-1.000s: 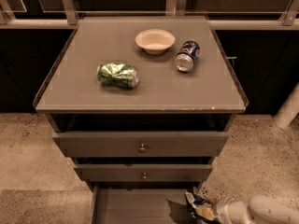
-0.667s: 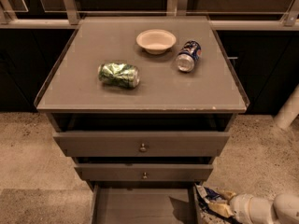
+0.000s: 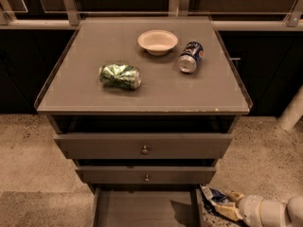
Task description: Pick blue chip bag from bottom drawer and place on counter
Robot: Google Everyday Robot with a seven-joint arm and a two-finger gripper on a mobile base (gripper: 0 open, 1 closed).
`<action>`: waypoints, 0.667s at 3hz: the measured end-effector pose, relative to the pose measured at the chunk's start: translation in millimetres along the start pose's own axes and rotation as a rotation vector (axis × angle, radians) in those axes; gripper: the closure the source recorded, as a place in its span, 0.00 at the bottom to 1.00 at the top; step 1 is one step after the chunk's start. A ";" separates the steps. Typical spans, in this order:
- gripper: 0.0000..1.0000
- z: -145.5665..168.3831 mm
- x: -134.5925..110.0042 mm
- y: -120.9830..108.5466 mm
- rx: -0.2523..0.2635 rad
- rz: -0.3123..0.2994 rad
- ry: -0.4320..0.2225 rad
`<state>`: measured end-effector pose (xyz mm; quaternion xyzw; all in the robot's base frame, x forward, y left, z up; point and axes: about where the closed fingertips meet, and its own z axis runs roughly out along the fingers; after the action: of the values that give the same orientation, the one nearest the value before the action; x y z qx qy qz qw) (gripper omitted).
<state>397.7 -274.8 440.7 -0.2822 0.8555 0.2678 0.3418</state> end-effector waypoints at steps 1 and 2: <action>1.00 -57.7 -47.1 47.9 -0.057 -0.153 -0.109; 1.00 -139.4 -105.7 90.4 -0.002 -0.327 -0.233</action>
Offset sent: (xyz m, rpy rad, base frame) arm -0.1275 -0.0444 0.3523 -0.0692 -0.6787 0.0551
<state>341.2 -270.9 629.3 -0.3847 0.7528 0.2402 0.4771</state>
